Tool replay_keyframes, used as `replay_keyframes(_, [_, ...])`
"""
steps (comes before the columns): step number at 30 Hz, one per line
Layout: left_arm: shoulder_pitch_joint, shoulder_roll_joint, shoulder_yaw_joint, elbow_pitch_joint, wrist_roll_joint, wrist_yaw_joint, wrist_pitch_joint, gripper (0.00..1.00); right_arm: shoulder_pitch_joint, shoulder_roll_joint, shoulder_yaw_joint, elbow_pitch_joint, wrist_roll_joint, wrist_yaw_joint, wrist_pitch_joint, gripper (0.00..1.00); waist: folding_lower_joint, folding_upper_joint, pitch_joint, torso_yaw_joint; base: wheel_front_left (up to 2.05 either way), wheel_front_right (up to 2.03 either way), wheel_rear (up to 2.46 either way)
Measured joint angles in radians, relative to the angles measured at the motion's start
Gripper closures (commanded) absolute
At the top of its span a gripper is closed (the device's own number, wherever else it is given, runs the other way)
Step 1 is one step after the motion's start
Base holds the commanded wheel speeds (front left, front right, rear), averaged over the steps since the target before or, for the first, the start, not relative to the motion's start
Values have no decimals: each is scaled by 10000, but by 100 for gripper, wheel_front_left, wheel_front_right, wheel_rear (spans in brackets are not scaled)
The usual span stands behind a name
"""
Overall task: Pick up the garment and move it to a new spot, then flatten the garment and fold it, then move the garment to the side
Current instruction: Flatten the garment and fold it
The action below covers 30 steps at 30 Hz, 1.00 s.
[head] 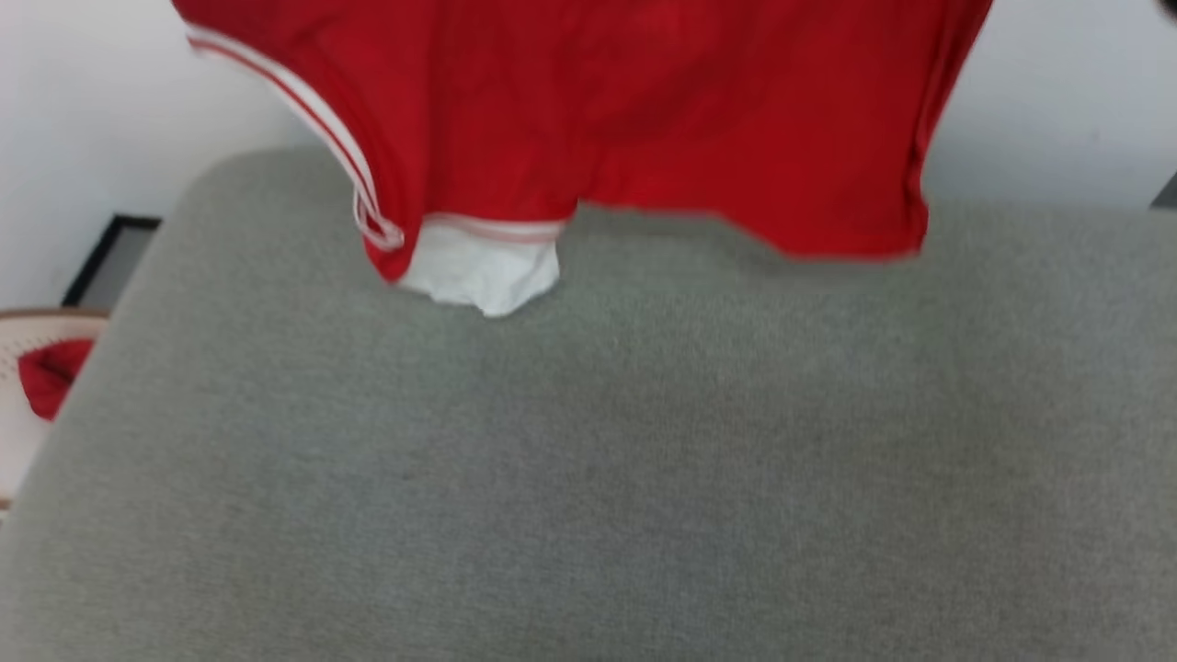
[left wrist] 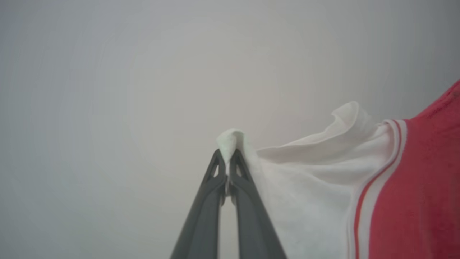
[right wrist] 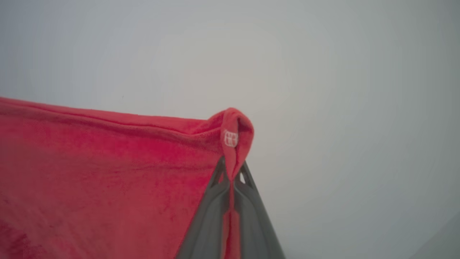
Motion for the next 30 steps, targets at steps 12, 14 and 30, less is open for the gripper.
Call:
replay_keyframes(12, [-3117, 75, 380, 1122, 1057, 176, -997, 100, -2033, 270, -100, 207, -1856, 0, -2800, 100, 0, 0, 2424, -387, 0, 0, 0])
replay_keyframes(14, [-3644, 65, 713, 857, 1294, 257, -997, 100, -2305, 205, -307, 209, -2197, 0, -3037, 100, 0, 0, 2894, -454, 0, 0, 0])
replay_keyframes(30, [-2354, -481, 4550, -1521, 3576, 512, -1035, 100, -2133, 278, -2531, 236, -5695, 0, -3338, 100, 1, 0, 6299, -565, 0, 0, 0])
